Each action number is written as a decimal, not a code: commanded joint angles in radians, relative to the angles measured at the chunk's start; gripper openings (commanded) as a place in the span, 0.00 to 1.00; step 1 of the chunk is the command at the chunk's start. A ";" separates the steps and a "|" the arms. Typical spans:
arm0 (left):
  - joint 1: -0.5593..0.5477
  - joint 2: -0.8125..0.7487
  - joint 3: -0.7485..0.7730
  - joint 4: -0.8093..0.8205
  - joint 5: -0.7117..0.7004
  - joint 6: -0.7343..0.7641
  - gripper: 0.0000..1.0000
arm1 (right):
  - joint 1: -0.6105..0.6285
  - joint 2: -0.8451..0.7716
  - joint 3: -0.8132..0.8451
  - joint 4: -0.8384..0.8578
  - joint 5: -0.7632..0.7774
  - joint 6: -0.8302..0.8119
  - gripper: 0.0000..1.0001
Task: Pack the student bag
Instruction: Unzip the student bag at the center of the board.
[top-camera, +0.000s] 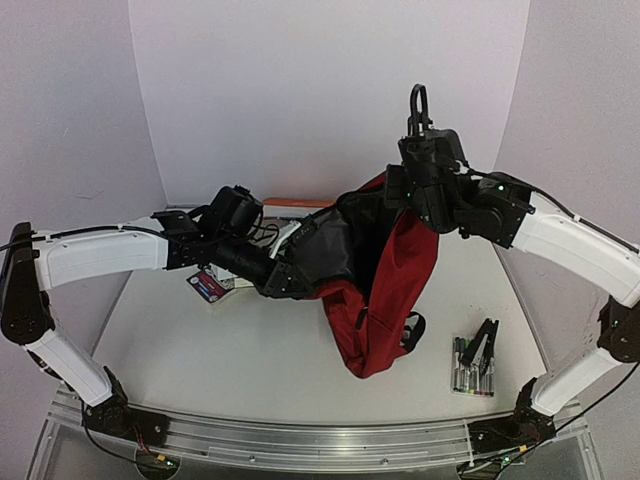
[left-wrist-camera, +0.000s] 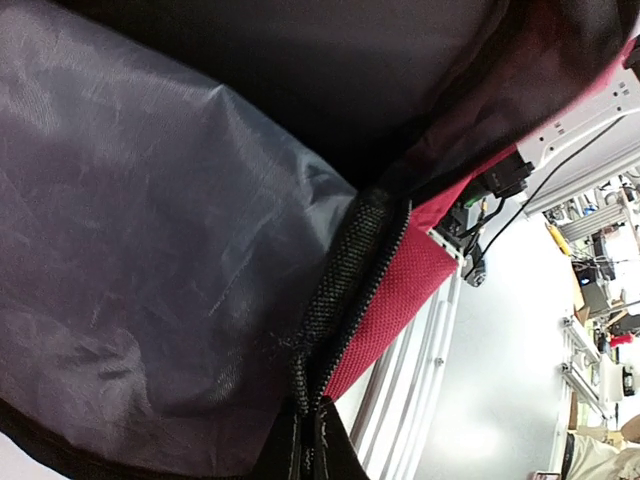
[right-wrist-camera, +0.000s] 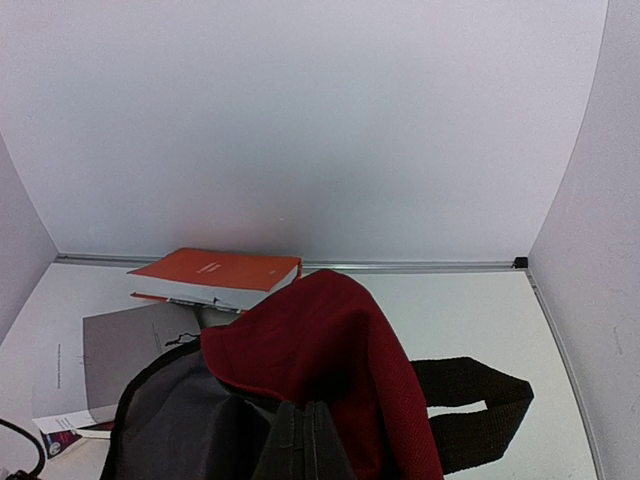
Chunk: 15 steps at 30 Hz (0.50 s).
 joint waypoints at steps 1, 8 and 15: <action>-0.024 -0.121 -0.091 -0.018 -0.130 0.014 0.00 | -0.092 0.023 0.036 -0.045 -0.019 0.061 0.00; -0.034 -0.251 -0.298 0.115 -0.395 -0.030 0.00 | -0.150 0.011 0.015 -0.061 -0.049 0.103 0.00; -0.036 -0.127 -0.316 0.172 -0.436 -0.101 0.01 | -0.153 -0.027 0.011 -0.056 -0.179 0.075 0.00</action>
